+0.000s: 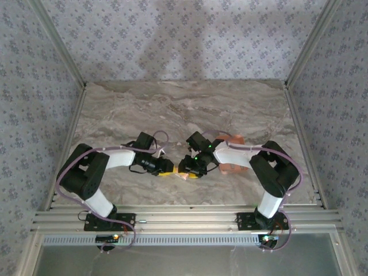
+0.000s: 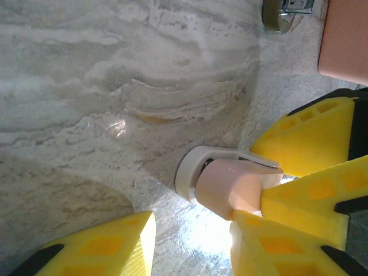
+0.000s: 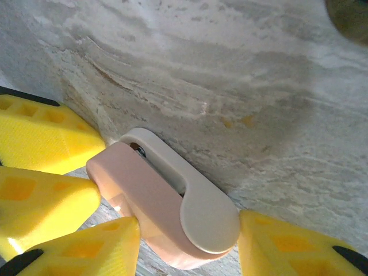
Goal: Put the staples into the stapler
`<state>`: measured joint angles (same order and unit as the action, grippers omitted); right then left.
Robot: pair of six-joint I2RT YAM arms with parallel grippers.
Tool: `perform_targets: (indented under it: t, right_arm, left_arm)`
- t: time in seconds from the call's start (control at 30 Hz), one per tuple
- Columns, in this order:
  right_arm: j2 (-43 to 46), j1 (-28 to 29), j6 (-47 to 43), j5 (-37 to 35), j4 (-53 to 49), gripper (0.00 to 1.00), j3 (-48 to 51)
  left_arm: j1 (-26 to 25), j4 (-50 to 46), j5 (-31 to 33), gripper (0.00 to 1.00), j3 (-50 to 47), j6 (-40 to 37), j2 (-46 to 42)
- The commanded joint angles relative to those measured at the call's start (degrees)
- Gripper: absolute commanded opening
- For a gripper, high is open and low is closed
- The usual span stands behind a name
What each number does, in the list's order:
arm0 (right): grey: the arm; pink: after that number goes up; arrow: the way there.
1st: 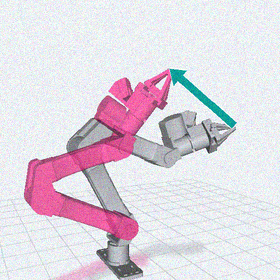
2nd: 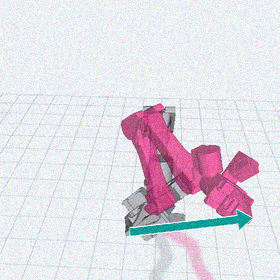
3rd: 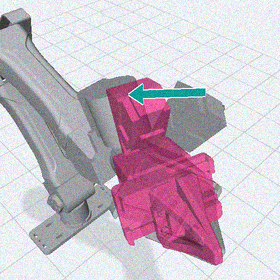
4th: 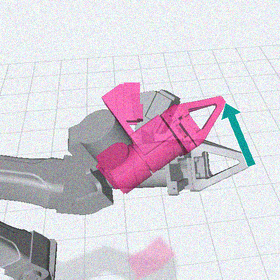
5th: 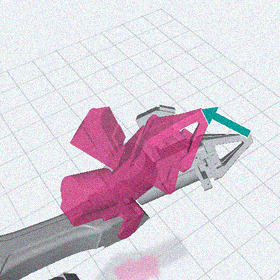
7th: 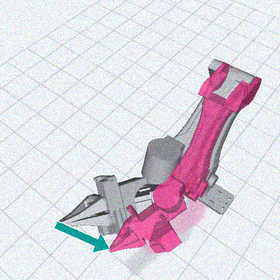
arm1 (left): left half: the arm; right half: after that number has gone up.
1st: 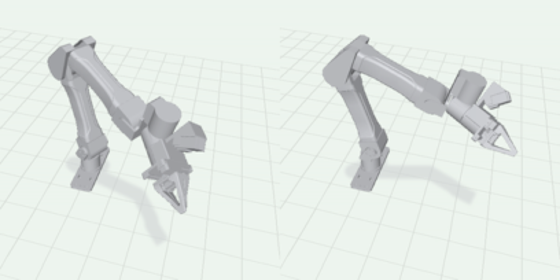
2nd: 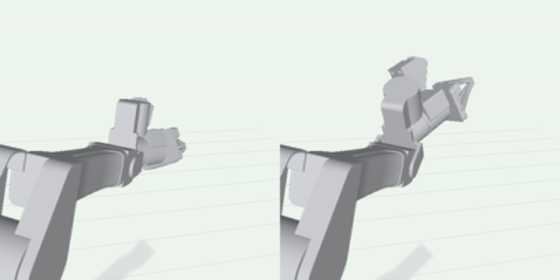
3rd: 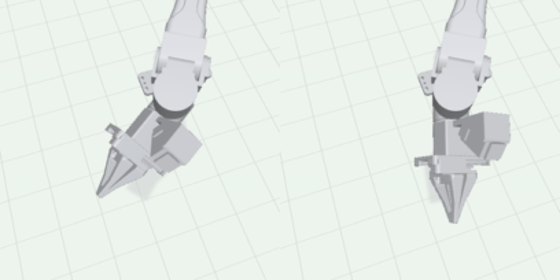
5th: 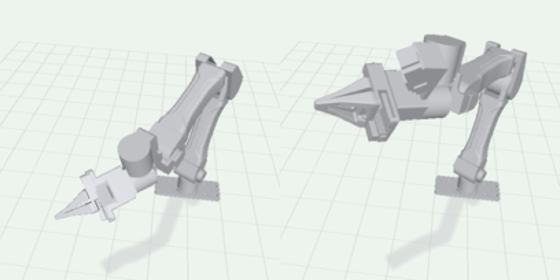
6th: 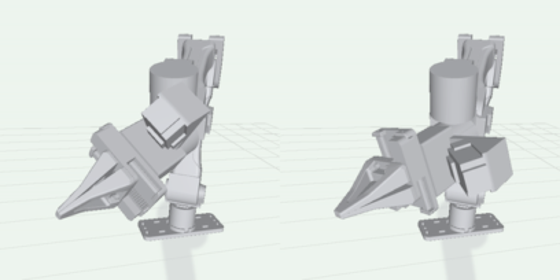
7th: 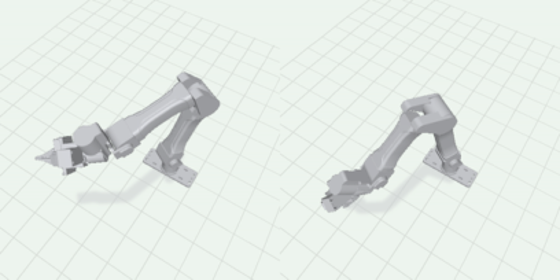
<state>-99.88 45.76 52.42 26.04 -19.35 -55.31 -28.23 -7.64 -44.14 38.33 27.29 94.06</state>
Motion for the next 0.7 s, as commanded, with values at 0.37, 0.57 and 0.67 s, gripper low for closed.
perform_targets:
  t: [0.37, 0.57, 0.67]
  right_arm:
    - [5.4, 1.1, -8.5, -10.8, -12.4, 0.58, -4.3]
    - [6.4, 2.7, -14.2, -16.2, -21.9, 0.61, -10.3]
    - [4.3, 4.5, -16.9, -18.0, -24.7, 0.61, -14.8]
  left_arm:
    - [1.0, -6.6, 10.9, 0.54, 3.3, 1.5, -7.7]
    - [3.6, -7.3, 12.9, 0.56, 3.0, 4.0, -15.3]
    - [5.2, -8.1, 14.7, 0.57, 1.7, 4.4, -19.0]
